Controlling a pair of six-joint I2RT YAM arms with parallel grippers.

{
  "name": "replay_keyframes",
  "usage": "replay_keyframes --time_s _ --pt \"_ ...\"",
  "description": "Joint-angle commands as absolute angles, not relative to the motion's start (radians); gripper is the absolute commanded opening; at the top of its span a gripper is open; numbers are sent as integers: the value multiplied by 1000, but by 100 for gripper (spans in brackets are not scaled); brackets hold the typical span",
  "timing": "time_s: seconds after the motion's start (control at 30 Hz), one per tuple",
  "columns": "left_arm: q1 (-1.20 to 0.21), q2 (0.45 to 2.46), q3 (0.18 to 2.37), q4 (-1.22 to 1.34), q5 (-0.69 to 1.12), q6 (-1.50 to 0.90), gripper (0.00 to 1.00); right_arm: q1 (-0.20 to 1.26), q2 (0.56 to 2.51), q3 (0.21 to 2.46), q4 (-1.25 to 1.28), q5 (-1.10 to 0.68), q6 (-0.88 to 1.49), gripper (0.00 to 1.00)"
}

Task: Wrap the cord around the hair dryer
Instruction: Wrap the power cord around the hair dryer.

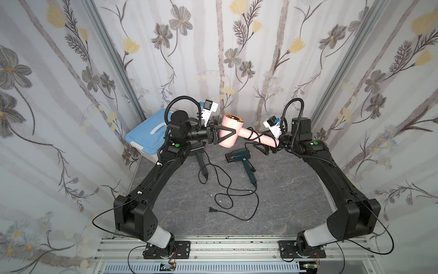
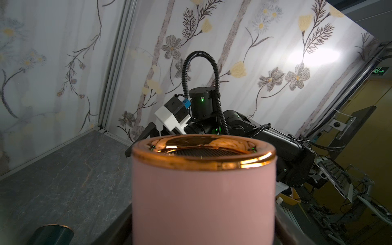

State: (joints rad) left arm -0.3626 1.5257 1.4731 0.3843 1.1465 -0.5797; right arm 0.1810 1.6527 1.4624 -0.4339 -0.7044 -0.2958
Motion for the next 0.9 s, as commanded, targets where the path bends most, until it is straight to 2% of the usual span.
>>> replay_keyframes --time_s 0.0,0.63,0.87 --pt "-359 1525 1476 474 1110 -597 0 171 1641 1451 -362 -744 -280 100" --pt "-302 1520 1414 547 1054 -655 0 109 1565 1389 -503 -314 -228 100" --pt "-274 1504 1410 518 1063 -636 0 109 1485 1335 -512 -92 -282 100"
